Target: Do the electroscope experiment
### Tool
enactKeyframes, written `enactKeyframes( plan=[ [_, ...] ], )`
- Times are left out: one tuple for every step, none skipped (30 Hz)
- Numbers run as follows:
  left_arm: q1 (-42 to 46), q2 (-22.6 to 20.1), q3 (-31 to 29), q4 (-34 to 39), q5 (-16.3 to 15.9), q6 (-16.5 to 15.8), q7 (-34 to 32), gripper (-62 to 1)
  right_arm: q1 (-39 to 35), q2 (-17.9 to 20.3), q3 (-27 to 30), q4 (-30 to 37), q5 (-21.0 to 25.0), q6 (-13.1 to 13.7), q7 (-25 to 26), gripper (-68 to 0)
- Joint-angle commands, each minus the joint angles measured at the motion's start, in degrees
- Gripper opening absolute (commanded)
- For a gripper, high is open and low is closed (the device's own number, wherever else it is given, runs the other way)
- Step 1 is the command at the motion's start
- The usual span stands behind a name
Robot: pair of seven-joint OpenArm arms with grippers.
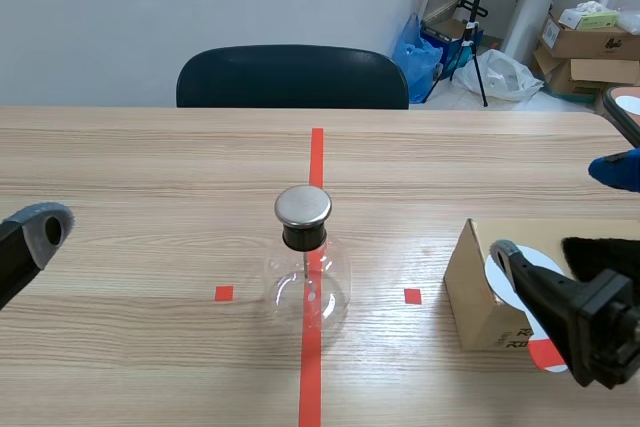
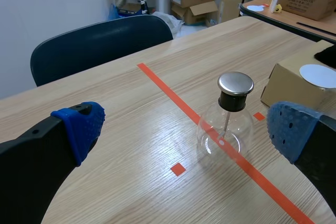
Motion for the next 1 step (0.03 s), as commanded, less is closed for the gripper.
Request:
enactKeyframes(
  plan=[
    [0.0, 0.3, 0.2, 0.2, -0.4, -0.3, -1.0, 1.4, 0.6, 0.5, -0.2, 0.2, 0.5, -0.3, 0.6, 0.4]
  ],
)
